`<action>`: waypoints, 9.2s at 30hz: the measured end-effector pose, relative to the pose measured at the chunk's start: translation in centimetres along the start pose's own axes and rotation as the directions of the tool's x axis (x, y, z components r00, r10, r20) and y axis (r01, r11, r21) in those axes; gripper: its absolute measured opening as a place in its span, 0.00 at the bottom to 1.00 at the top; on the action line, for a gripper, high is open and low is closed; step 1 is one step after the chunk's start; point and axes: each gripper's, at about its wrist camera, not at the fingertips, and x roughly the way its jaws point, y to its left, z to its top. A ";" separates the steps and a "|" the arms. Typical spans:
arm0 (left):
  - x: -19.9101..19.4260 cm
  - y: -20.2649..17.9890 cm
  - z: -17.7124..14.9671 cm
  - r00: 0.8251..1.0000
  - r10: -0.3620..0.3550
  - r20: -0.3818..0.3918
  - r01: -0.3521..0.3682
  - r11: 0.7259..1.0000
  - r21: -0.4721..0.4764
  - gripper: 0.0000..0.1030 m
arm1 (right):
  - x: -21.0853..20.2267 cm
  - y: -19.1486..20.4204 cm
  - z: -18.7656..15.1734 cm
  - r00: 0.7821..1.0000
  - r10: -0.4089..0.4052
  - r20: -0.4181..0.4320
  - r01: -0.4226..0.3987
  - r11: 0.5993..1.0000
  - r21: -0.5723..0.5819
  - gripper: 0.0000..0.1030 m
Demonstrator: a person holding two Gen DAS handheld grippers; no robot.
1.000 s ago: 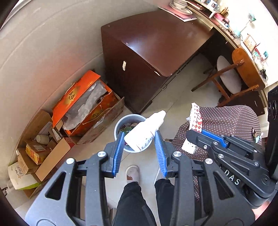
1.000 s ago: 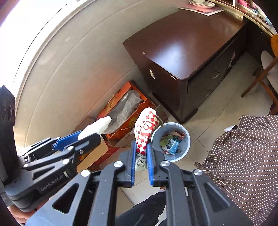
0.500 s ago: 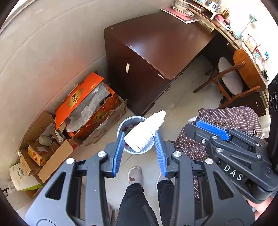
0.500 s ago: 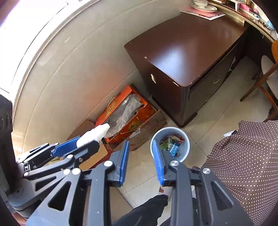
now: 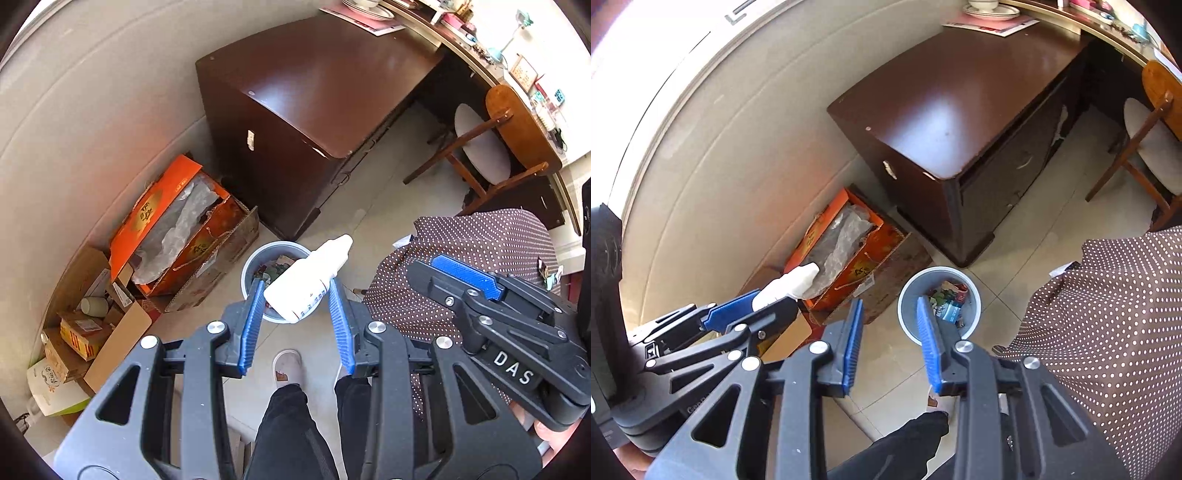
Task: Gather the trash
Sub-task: 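Open the left tool dropping the dropper bottle into the bin, then move both open tools back over the table, then grasp the black snack packets with left tool while right grasps the teal toothpaste tube, then carry the snack packets and teal tube with both tools to the bin, then open the right tool dropping the teal tube into the bin, then open the left tool over the bin releasing the black snack packets, then move both open tools back over the polka-dot table, then grasp the black packet and clear plastic tray with the left tool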
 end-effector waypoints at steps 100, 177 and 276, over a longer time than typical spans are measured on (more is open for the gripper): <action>16.6 -56.3 -1.1 0.952 -0.210 -0.224 0.291 0.849 0.442 0.13 | -16.5 -56.4 -14.8 0.926 -0.345 0.152 0.079 0.573 0.816 0.29; 1.3 5.8 -2.6 0.997 0.070 -0.023 -0.073 0.978 -0.196 0.10 | 5.0 -0.9 -0.8 0.996 0.047 -0.075 -0.038 0.993 0.113 0.25; 12.0 -55.1 -10.4 0.914 -0.160 -0.372 0.374 0.688 0.622 0.63 | -23.0 -49.1 -26.6 0.919 -0.378 0.117 0.087 0.481 0.872 0.43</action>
